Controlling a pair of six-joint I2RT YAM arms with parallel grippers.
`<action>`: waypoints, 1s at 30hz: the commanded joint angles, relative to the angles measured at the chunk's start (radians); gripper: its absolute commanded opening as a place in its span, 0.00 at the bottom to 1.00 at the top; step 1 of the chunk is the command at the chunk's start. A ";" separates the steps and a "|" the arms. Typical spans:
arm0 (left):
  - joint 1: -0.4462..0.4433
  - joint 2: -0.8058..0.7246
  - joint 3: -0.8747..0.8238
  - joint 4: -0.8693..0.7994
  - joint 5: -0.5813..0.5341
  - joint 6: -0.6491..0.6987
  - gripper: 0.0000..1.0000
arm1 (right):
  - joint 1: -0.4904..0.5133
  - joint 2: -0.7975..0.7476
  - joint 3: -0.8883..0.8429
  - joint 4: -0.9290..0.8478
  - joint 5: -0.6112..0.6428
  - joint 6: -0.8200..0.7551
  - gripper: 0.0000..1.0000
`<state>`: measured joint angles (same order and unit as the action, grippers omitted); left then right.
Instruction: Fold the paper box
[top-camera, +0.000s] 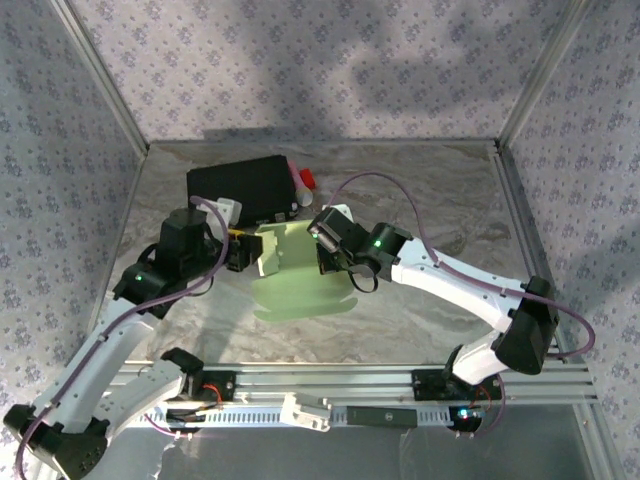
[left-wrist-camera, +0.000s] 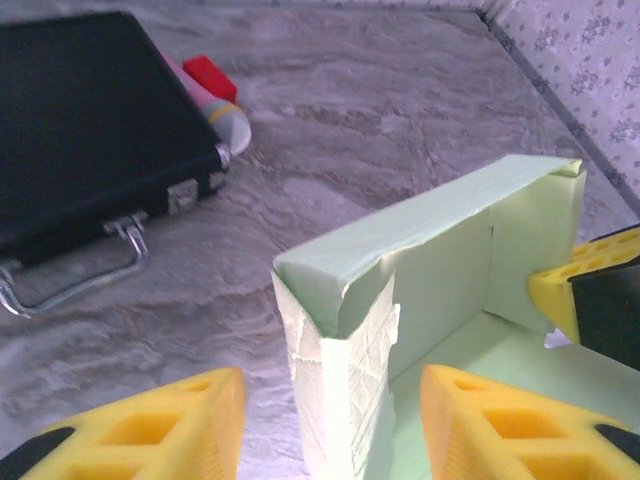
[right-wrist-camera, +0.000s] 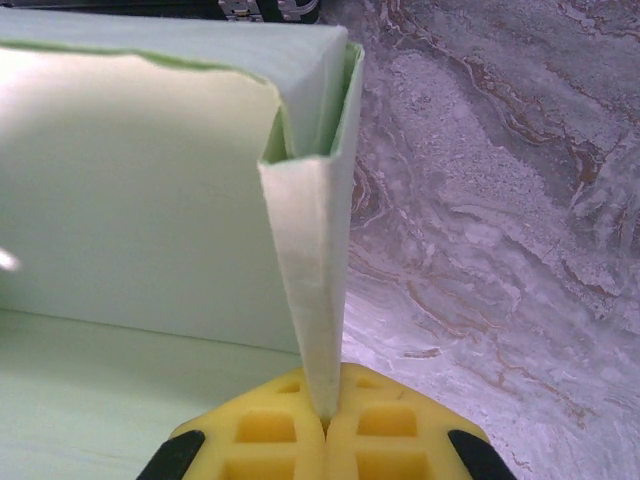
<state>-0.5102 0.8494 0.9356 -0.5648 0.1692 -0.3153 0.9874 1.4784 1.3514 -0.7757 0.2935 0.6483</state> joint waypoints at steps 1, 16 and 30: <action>0.006 0.018 -0.011 0.028 0.079 0.012 0.42 | -0.007 -0.012 0.026 -0.006 -0.008 0.017 0.00; -0.065 0.085 -0.054 0.123 -0.080 0.023 0.33 | 0.018 -0.002 0.034 0.012 0.005 0.031 0.00; -0.204 0.167 -0.048 0.192 -0.368 0.041 0.21 | 0.061 0.021 0.073 -0.001 0.025 0.057 0.00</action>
<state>-0.6945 1.0035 0.8825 -0.4320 -0.1707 -0.2962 1.0233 1.4952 1.3720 -0.8074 0.3279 0.6926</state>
